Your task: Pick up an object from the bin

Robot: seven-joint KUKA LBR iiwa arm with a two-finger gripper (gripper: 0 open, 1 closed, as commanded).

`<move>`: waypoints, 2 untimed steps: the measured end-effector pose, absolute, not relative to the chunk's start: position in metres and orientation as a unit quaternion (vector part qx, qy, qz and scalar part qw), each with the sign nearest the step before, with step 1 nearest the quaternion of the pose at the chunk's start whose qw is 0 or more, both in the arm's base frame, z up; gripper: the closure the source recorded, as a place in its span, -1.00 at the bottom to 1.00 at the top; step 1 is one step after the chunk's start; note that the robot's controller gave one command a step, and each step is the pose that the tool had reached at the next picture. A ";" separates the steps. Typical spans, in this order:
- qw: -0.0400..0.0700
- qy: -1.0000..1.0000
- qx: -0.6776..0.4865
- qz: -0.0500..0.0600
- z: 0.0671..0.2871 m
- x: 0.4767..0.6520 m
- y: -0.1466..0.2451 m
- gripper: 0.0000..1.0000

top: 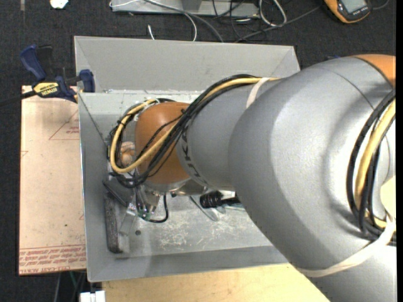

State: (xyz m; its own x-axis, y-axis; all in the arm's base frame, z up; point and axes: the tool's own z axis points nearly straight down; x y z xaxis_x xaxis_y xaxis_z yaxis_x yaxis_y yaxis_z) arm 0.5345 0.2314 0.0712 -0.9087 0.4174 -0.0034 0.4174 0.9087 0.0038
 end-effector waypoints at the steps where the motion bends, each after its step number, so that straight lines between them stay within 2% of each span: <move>1: 0.001 0.900 0.437 0.000 0.071 0.542 0.235 1.00; 2: 0.001 0.900 0.437 0.000 0.071 0.542 0.235 1.00</move>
Offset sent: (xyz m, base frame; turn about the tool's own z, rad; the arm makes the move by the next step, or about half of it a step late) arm 0.0000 0.0000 0.0000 0.0000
